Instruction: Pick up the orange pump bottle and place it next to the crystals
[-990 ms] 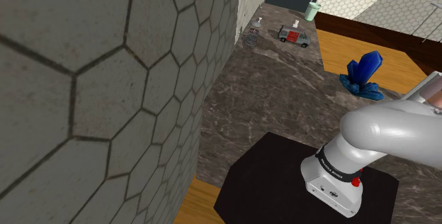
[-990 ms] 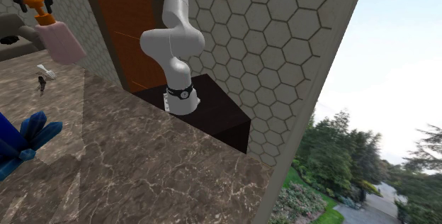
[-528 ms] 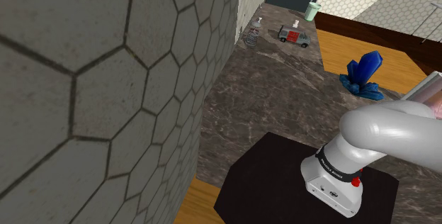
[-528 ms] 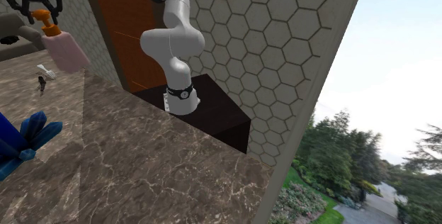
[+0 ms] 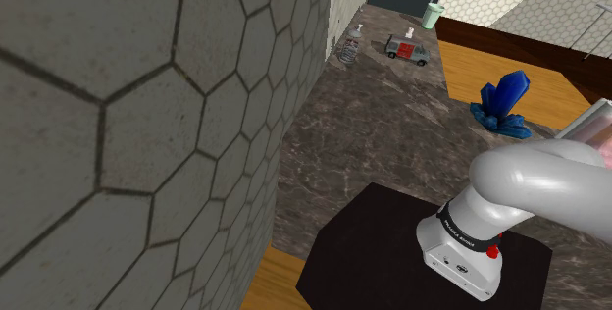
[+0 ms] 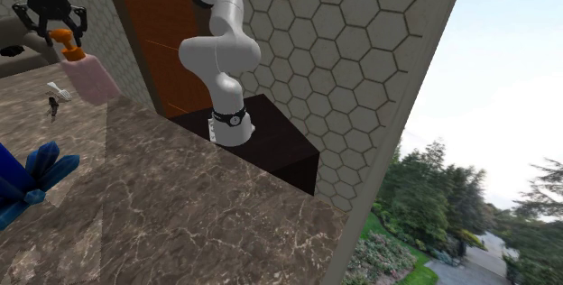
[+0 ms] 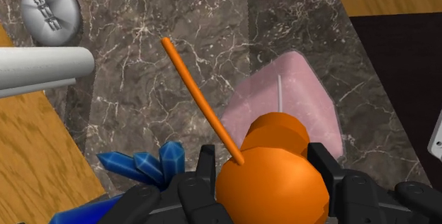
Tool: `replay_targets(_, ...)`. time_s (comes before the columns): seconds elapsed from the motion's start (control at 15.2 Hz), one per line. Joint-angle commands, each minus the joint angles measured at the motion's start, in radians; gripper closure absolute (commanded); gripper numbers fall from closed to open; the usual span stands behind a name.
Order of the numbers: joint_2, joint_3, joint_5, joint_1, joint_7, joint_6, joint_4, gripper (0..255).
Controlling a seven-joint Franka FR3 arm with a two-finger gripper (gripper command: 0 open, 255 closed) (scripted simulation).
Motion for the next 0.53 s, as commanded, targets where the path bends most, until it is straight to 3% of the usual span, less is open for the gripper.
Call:
replay_targets(0.0, -0.011, -0.012, -0.012, -0.006, 0.006, 0.016, -0.026, 255)
replay_targets(0.46, -0.042, -0.067, -0.064, -0.027, 0.023, 0.074, -0.109, 255)
